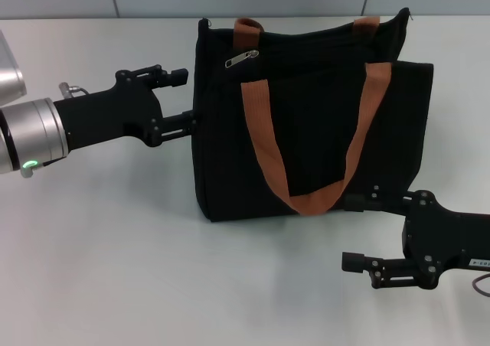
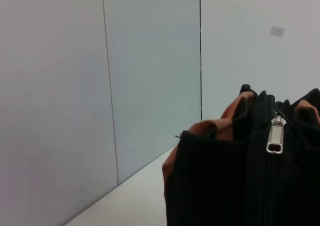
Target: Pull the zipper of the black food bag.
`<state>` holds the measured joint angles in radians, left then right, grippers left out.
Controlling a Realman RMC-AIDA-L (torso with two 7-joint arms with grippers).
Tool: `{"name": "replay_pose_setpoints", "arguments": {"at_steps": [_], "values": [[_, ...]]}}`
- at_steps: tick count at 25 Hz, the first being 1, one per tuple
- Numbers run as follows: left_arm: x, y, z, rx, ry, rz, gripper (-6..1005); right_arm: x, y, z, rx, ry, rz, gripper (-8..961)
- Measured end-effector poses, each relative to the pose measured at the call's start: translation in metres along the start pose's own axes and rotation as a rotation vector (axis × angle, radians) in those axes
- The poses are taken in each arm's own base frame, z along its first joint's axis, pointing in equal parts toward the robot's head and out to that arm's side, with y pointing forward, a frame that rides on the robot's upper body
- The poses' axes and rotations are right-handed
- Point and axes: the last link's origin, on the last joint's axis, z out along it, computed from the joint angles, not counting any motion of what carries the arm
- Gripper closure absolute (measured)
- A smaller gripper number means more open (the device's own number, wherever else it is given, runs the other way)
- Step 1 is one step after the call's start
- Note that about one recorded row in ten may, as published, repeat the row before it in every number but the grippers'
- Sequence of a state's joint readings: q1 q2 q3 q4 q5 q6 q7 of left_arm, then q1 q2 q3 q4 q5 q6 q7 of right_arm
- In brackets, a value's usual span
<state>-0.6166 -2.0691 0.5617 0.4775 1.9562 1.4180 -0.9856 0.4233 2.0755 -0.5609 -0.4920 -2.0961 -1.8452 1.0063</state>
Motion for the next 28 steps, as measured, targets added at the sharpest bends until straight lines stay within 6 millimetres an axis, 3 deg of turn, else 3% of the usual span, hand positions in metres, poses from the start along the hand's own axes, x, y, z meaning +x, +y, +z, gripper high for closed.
{"name": "replay_pose_setpoints", "arguments": {"at_steps": [2, 8, 13, 23, 28], "values": [[0.001, -0.001, 0.001, -0.001, 0.002, 0.004, 218, 0.000, 0.000, 0.000, 0.001, -0.001, 0.000, 132], [0.005, 0.000, 0.005, -0.011, 0.010, 0.016, 394, 0.000, 0.000, 0.000, 0.004, -0.004, 0.000, 133], [0.006, 0.001, 0.007, -0.020, 0.015, 0.019, 627, -0.001, -0.001, 0.000, 0.010, -0.011, 0.002, 134], [0.013, 0.003, 0.004, -0.035, 0.075, 0.011, 980, 0.000, 0.002, 0.000, 0.007, -0.022, 0.013, 136], [0.018, 0.005, -0.001, -0.045, 0.118, 0.009, 980, -0.003, 0.003, -0.001, 0.005, -0.051, 0.011, 137]]}}
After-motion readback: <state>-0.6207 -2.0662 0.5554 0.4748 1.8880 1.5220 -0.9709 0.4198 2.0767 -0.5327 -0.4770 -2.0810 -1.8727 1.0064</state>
